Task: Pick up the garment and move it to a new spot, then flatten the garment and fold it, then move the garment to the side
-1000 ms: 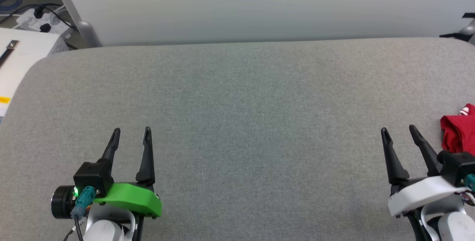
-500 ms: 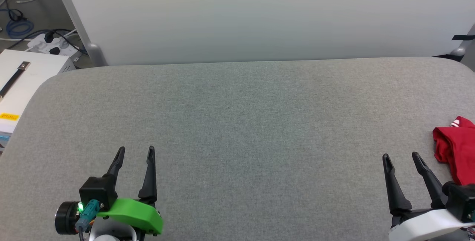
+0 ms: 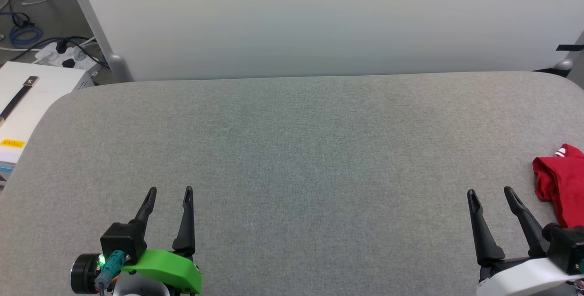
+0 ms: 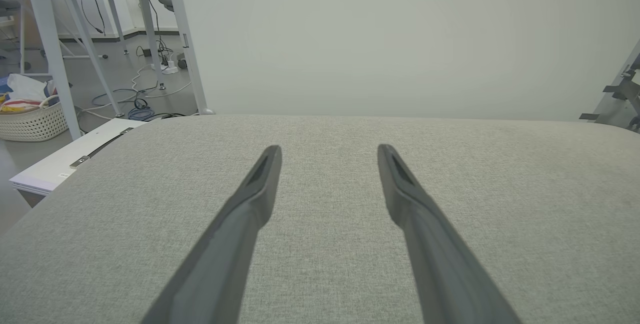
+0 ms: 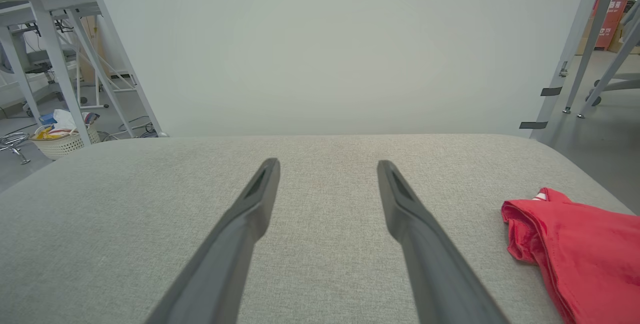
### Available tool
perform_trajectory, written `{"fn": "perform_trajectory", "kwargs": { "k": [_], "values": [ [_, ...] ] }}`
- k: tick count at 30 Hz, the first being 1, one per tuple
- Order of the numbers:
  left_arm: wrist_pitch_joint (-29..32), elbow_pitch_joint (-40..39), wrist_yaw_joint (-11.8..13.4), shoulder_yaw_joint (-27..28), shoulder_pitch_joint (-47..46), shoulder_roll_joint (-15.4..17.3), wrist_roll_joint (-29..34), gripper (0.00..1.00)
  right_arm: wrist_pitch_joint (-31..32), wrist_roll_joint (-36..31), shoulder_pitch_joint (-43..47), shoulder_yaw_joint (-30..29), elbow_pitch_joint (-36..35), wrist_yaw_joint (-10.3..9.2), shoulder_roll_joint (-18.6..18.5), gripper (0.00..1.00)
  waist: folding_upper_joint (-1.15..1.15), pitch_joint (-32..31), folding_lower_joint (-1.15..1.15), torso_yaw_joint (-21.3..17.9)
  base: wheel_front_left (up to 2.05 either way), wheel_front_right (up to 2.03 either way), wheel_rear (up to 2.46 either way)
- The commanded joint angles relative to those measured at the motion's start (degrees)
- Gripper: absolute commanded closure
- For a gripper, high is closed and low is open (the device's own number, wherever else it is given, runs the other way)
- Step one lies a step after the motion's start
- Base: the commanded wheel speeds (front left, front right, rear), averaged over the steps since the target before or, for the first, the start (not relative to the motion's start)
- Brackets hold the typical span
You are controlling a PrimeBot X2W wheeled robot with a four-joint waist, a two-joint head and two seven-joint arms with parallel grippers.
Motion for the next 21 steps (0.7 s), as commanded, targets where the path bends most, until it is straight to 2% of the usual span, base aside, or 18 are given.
{"fn": "perform_trajectory", "kwargs": {
  "k": [1,15,16,21],
  "values": [
    [0.1,0.0,0.3,0.0,0.5,0.2,-0.4,0.00,0.0,-0.3,0.6,0.1,-0.3,-0.03,0.1,0.00,0.00,0.1,0.00,0.1,0.00,0.00,0.00],
    [0.0,0.3,0.3,-0.3,0.0,0.2,-0.6,0.00,-0.2,0.5,0.6,0.3,0.1,-0.03,0.4,0.00,0.00,0.1,0.00,0.2,0.00,0.00,0.00],
    [0.0,0.1,0.0,-0.3,0.0,0.0,-0.4,1.00,0.0,0.1,0.0,0.2,0.1,0.00,0.3,1.00,0.00,0.1,0.00,0.2,0.00,0.00,0.00],
    [0.3,0.0,-0.2,0.0,0.0,-0.3,0.1,1.00,0.0,-0.1,-0.2,0.3,0.3,0.01,0.3,1.00,0.00,0.1,0.00,0.2,0.00,0.00,0.00]
  ]
}}
